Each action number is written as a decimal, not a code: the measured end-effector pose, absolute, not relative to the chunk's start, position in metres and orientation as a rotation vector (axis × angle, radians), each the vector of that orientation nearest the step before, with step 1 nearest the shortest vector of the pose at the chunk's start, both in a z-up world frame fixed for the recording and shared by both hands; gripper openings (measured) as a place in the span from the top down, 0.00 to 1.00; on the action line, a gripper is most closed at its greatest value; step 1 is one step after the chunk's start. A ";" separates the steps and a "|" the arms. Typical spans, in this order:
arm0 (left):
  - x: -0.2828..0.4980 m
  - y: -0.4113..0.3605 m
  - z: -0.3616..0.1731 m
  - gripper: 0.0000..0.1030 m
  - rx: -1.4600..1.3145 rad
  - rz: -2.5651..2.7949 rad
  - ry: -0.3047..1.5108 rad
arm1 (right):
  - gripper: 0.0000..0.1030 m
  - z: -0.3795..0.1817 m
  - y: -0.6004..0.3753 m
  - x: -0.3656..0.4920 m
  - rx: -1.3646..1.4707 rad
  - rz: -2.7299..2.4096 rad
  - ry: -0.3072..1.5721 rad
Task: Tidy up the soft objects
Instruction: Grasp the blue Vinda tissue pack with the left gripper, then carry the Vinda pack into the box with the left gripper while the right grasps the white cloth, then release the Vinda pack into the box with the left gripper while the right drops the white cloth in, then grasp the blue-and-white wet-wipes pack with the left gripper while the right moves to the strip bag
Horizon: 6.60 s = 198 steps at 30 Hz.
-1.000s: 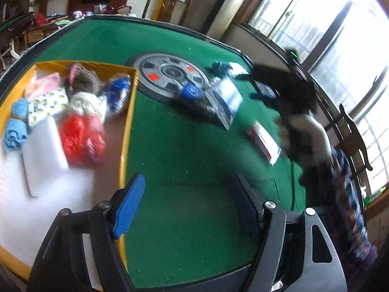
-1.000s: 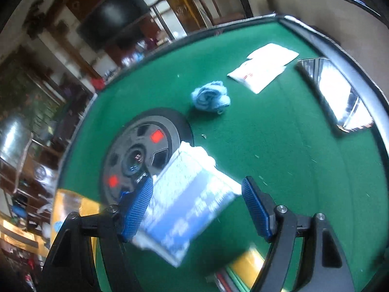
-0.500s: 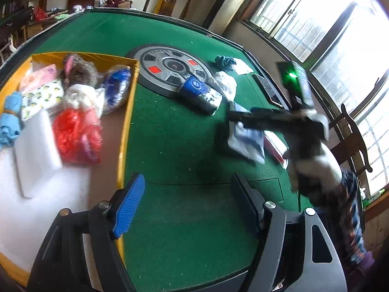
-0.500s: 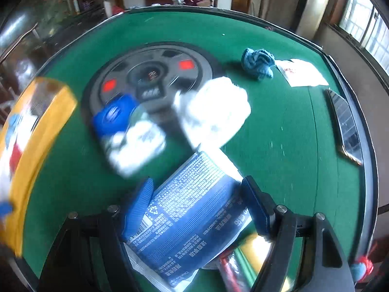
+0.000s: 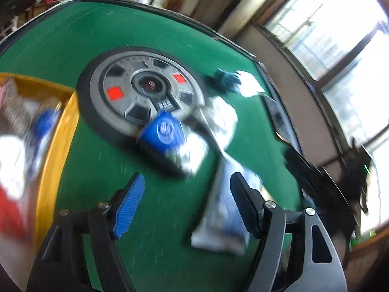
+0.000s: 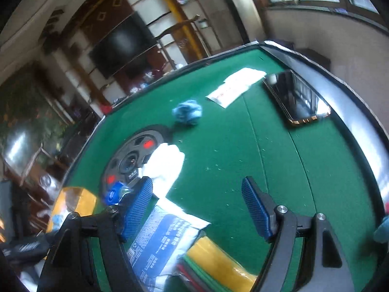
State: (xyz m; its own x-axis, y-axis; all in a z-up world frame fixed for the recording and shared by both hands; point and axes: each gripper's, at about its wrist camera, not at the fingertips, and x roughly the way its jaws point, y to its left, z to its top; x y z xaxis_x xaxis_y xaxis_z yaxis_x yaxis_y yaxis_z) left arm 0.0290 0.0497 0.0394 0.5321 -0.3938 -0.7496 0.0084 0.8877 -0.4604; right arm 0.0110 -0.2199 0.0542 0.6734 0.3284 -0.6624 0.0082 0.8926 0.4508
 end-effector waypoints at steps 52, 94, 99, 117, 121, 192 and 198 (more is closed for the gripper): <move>0.072 0.017 0.032 0.51 -0.054 -0.184 0.995 | 0.31 0.040 -0.218 0.022 0.471 0.199 0.876; -0.098 0.302 0.015 0.40 -0.357 0.231 0.928 | 0.77 0.034 -0.104 0.105 0.248 0.150 1.092; -0.115 0.317 0.024 0.40 -0.468 0.203 0.881 | 0.77 0.067 -0.088 0.076 0.292 0.303 1.037; -0.153 0.313 0.049 0.35 -0.550 0.168 0.755 | 0.76 0.069 0.115 -0.057 0.027 0.899 1.133; -0.154 0.314 0.044 0.35 -0.562 0.157 0.763 | 0.76 0.051 0.135 -0.069 -0.057 0.881 1.174; 0.003 -0.003 0.007 0.30 -0.023 -0.326 1.029 | 0.07 0.015 -0.275 -0.013 0.663 0.177 0.912; 0.010 -0.028 -0.002 0.16 0.078 -0.294 0.993 | 0.07 0.015 -0.274 -0.014 0.650 0.177 0.909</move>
